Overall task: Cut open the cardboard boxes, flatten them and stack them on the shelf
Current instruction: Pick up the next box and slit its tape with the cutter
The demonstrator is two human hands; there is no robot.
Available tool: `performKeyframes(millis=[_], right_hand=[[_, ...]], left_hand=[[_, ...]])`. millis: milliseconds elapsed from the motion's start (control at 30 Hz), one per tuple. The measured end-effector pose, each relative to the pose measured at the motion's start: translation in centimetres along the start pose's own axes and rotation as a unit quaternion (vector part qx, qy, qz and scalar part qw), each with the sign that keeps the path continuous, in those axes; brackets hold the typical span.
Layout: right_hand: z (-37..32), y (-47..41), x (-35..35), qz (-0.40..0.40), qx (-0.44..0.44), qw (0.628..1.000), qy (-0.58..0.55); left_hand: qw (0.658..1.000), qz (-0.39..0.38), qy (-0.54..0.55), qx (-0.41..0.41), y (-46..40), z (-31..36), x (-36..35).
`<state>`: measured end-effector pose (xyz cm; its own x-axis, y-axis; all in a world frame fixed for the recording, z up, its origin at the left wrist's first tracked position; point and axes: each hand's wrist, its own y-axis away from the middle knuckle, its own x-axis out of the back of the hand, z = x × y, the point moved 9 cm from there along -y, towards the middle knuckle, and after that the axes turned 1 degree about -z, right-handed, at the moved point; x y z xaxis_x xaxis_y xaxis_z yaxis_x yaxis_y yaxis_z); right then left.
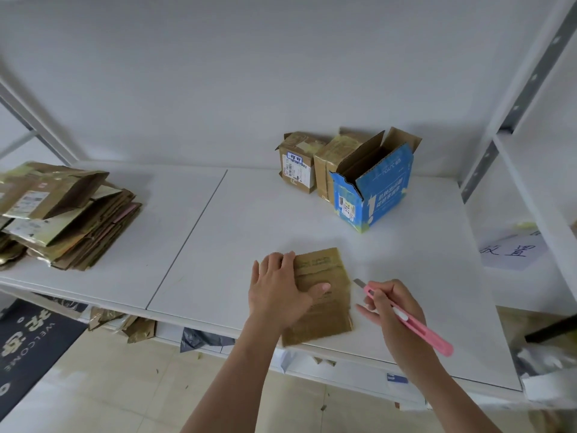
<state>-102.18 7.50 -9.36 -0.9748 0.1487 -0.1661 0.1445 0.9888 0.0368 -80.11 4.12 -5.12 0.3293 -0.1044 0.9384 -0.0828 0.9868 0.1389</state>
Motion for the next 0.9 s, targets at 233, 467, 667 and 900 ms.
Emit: performKeyframes(millis=[233, 467, 667, 900], right_hand=[[-2.5, 0.8, -1.0, 0.040, 0.054, 0.998, 0.008], [-0.4, 2.3, -2.2, 0.062, 0.034, 0.998, -0.003], [-1.7, -1.0, -2.8, 0.083, 0.029, 0.995, 0.037], [-0.9, -2.2, -2.8, 0.017, 0.003, 0.998, -0.057]], left_hand=[[0.973, -0.015, 0.041, 0.227, 1.2, -2.5, 1.0], [0.951, -0.019, 0.234, 0.203, 1.6, -2.3, 1.3], [0.979, 0.034, -0.052, 0.193, 1.8, -2.7, 2.6], [0.999, 0.003, 0.004, -0.043, -0.4, -1.2, -1.1]])
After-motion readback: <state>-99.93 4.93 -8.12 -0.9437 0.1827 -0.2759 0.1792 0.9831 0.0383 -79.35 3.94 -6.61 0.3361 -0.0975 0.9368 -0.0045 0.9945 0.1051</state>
